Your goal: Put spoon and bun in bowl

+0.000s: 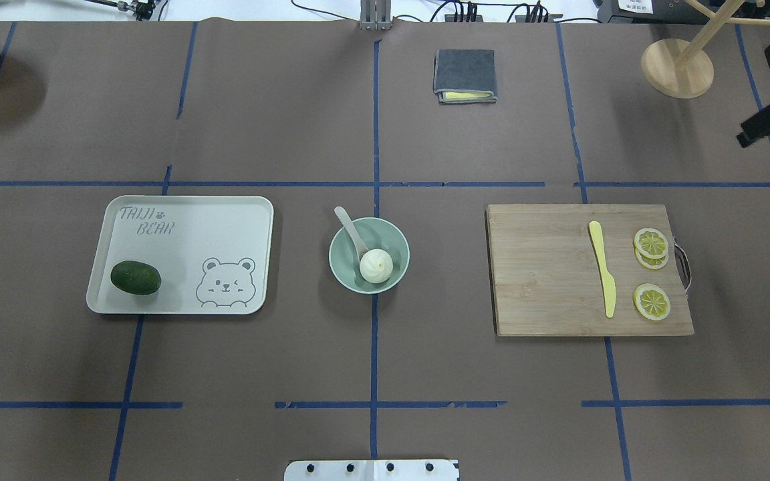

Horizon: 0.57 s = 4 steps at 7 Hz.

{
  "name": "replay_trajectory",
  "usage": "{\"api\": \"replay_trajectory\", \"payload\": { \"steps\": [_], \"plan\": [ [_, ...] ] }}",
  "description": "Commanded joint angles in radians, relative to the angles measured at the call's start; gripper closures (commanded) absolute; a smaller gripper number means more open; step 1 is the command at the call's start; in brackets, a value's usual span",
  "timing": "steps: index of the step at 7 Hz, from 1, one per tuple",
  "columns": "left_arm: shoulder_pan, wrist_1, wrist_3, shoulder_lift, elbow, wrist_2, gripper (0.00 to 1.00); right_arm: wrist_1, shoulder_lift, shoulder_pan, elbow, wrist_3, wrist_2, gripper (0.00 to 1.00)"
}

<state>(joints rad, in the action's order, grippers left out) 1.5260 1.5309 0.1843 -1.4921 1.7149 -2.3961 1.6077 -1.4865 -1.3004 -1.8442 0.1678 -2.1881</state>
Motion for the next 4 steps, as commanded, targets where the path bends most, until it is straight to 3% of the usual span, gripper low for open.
{"api": "replay_trajectory", "payload": {
  "steps": [1, 4],
  "plan": [
    [0.000, 0.000, 0.000, 0.001, 0.003, 0.000, 0.00, -0.005, -0.142, -0.060, 0.003, -0.016, 0.001, 0.00],
    [0.000, 0.000, 0.000, 0.000, 0.005, 0.006, 0.00, -0.006, -0.245, -0.105, 0.003, -0.016, 0.001, 0.00]
  ]
}}
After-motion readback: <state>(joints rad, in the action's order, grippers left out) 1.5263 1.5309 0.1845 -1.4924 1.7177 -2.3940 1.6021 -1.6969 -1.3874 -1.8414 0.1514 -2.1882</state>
